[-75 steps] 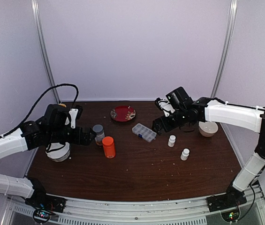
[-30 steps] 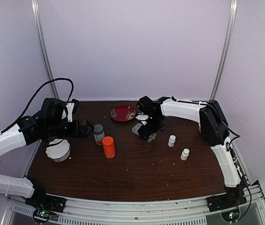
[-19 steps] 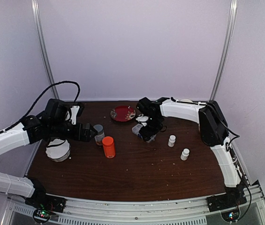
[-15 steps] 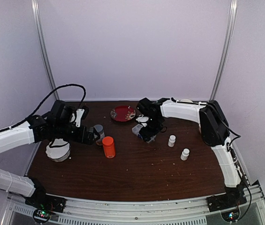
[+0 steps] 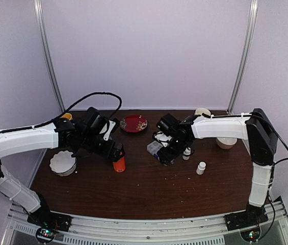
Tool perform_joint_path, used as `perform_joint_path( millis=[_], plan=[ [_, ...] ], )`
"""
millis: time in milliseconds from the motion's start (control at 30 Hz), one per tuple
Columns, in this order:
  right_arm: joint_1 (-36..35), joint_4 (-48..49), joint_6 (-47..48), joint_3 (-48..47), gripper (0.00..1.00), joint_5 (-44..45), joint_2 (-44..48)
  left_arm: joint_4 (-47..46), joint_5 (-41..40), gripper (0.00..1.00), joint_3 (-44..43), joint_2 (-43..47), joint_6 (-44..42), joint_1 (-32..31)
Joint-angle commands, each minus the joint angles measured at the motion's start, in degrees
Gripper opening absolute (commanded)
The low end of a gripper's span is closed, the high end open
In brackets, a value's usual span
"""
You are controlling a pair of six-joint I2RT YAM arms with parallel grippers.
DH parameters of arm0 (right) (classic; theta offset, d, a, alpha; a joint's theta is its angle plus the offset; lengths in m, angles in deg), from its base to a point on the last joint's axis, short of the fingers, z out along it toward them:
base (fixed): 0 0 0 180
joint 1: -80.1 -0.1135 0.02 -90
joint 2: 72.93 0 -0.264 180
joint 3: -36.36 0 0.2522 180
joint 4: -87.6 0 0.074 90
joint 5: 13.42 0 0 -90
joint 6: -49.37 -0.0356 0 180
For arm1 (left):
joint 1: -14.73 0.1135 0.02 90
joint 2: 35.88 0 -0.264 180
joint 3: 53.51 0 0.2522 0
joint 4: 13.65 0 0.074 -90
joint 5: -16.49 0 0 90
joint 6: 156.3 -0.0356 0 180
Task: Sort the pills into containers
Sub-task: Pick up the pill container from the center of the board, then move the pill bottle to the center of the board.
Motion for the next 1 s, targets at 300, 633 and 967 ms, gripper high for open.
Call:
perform_joint_path(
  millis=[300,633,967],
  plan=[
    [-2.6,12.1,-5.5,14.4,0.59,0.5,12.3,2.5,-5.3,0.94,-6.2,-10.9,2.6,-0.7],
    [-2.7,13.8,-6.4,17.8,0.58,1.1,14.2,2.5,-1.9,0.52,-8.1,-14.4,3.0,-0.7],
    [-3.5,14.1,-6.8,20.4,0.58,1.2,17.1,2.6,-4.5,0.43,-12.2,-15.5,2.4,-0.6]
  ],
)
